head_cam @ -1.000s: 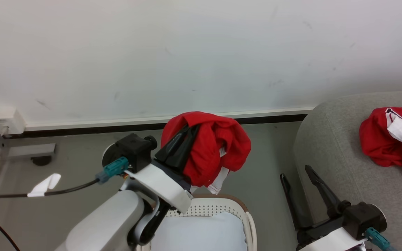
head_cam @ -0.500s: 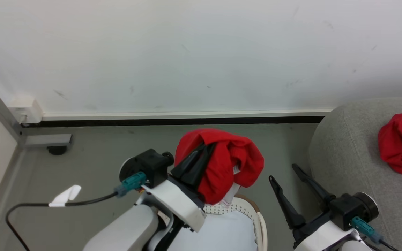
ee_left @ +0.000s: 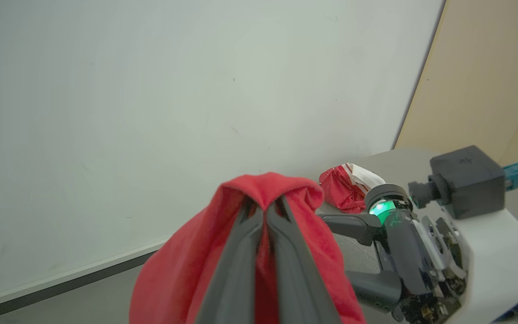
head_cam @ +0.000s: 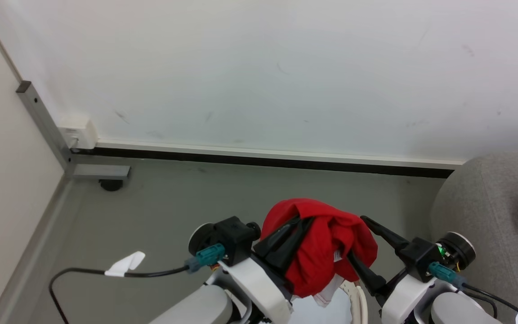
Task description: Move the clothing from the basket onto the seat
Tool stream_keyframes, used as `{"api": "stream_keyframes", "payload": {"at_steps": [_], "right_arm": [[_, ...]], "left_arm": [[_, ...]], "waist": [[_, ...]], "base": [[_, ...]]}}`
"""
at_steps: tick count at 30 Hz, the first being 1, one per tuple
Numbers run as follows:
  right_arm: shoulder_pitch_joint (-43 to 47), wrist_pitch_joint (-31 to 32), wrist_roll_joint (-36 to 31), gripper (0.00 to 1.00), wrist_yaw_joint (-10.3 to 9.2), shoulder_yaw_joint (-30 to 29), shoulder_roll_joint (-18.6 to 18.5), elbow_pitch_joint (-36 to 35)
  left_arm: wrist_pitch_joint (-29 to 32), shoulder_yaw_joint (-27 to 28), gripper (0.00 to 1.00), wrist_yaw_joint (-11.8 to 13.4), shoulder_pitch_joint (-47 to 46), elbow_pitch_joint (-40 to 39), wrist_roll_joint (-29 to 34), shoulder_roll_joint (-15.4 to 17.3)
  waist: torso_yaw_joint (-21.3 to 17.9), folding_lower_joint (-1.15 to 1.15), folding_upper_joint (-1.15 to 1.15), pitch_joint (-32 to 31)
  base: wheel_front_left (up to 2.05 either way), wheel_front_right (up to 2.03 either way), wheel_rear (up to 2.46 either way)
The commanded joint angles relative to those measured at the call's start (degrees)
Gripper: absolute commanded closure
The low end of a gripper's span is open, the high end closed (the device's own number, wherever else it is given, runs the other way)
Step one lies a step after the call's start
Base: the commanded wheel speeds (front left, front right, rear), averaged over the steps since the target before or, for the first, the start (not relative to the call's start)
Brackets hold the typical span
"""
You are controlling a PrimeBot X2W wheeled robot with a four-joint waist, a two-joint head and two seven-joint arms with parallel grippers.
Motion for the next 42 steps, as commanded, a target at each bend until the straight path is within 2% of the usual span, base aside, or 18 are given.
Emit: {"api": "stream_keyframes", "payload": {"at_steps": [1,9,19,20,21,22,23,42], "right_arm": [[-2.0,0.1,1.4,0.00,-0.13,2.4,-0.7,1.0],[-8.3,0.3,7.4,0.00,-0.13,13.1,-0.8,6.3],[-12.4,0.0,13.8,0.00,-0.13,20.5,1.7,11.9],[-12.7,0.0,14.3,0.04,-0.13,20.6,1.8,11.9],[-12.9,0.0,14.8,0.62,-0.13,20.5,1.9,11.8],[-12.9,0.0,15.1,0.85,-0.13,20.5,1.9,11.6],[-13.0,0.0,15.2,1.00,-0.13,20.4,2.0,11.4],[-10.2,-0.1,14.4,1.00,-0.13,15.2,2.2,9.0]], "left_arm": [[0.0,-0.2,1.00,-0.4,0.6,0.3,0.3,-0.4],[0.0,-0.4,1.00,-0.9,-0.3,0.9,0.5,-1.3],[0.0,0.0,1.00,-1.0,-0.6,0.6,0.9,-1.4],[0.0,0.1,1.00,-0.9,-0.5,0.6,1.0,-1.4],[0.0,0.1,1.00,-0.9,-0.5,0.6,1.0,-1.3],[0.0,0.2,1.00,-0.8,-0.4,0.6,1.1,-1.2],[0.0,0.2,1.00,-0.8,-0.4,0.6,1.1,-1.2],[0.0,0.7,1.00,-0.7,0.0,1.0,0.8,-0.8]], "waist": [[1.1,0.00,0.00,-0.2],[3.1,0.00,0.00,-0.3],[3.7,0.00,0.00,0.1],[3.7,0.00,0.00,0.2],[3.6,0.00,0.00,0.2],[3.6,0.00,0.00,0.3],[3.5,0.00,0.00,0.3],[1.4,0.00,0.00,0.5]], "base": [[0.00,0.00,0.00],[0.00,0.00,0.00],[0.00,0.00,0.00],[0.00,0.00,0.00],[0.00,0.00,0.00],[0.00,0.00,0.00],[0.00,0.00,0.00],[0.00,0.00,0.00]]}}
